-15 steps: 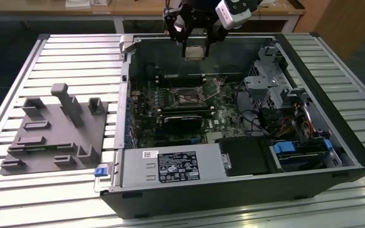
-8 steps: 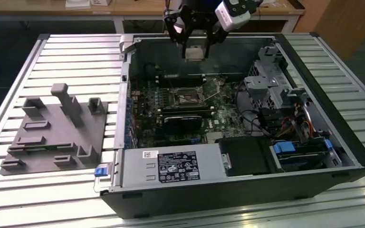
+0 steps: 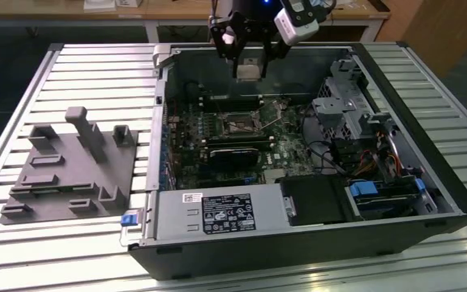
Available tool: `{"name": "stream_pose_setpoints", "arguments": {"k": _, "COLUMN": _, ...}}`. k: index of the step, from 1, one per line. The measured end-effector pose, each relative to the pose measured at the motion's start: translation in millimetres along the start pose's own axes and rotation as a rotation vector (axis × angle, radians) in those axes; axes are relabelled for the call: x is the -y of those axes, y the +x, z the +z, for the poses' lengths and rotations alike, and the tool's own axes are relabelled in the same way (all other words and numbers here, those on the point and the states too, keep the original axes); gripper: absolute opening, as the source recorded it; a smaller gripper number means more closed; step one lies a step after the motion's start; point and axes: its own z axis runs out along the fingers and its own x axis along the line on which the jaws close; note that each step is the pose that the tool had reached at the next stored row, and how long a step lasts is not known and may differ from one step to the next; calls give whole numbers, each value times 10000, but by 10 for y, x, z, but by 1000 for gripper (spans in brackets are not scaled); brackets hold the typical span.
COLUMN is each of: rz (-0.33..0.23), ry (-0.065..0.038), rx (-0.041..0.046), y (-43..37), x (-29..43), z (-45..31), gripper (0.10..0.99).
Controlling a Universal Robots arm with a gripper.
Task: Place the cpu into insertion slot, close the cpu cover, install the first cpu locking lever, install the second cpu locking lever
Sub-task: 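Place the cpu into insertion slot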
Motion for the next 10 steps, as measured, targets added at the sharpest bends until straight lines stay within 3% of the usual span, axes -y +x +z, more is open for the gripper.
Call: {"name": "stream_pose_setpoints", "arguments": {"k": 10, "rz": 0, "ry": 11, "rx": 0, "y": -1, "x": 5, "z": 68, "gripper": 537}}
